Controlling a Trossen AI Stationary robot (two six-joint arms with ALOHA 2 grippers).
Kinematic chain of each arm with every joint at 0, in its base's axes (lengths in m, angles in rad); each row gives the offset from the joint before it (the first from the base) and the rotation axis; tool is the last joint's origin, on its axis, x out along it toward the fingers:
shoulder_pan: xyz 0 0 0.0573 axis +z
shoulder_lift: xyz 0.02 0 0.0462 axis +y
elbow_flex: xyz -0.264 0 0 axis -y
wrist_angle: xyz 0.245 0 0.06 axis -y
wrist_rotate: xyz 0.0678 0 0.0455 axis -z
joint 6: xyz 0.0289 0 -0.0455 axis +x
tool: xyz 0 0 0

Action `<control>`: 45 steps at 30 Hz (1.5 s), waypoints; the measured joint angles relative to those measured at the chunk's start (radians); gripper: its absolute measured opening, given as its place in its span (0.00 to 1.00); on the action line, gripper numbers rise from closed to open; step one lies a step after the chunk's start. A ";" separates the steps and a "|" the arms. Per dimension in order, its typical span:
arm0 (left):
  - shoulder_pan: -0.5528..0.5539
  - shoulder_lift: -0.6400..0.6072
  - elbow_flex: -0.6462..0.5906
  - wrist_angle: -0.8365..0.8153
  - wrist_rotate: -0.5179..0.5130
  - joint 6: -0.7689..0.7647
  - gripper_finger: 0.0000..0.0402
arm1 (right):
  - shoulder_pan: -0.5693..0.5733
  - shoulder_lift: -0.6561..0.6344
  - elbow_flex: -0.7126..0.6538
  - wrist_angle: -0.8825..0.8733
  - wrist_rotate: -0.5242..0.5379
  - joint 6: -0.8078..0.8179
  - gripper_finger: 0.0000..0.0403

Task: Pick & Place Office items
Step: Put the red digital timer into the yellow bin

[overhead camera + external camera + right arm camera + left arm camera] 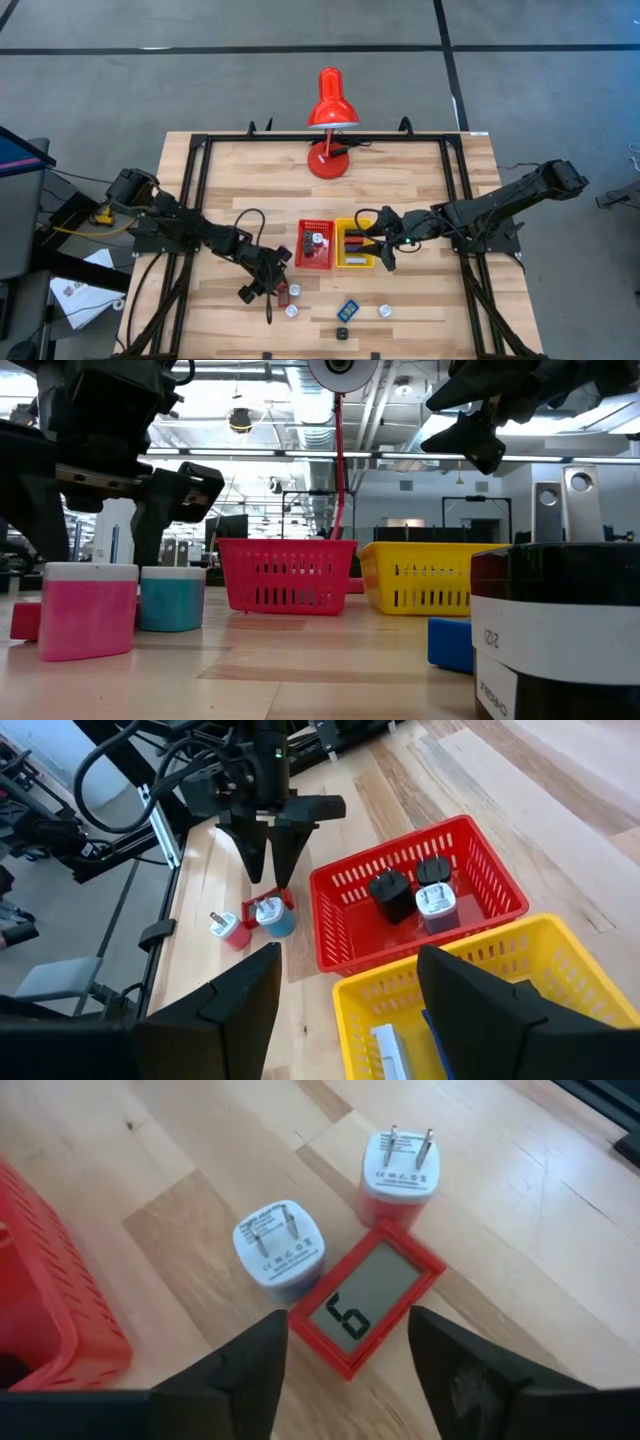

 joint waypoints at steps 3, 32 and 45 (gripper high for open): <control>0.000 0.000 0.000 0.002 0.000 0.013 0.58 | 0.000 0.000 0.000 0.000 0.000 0.024 0.56; 0.027 0.025 0.003 0.072 0.088 0.216 0.92 | -0.001 0.000 -0.001 0.073 0.000 0.061 0.56; 0.057 0.164 0.003 0.130 0.205 0.264 0.89 | -0.001 0.000 -0.001 0.080 0.000 0.061 0.56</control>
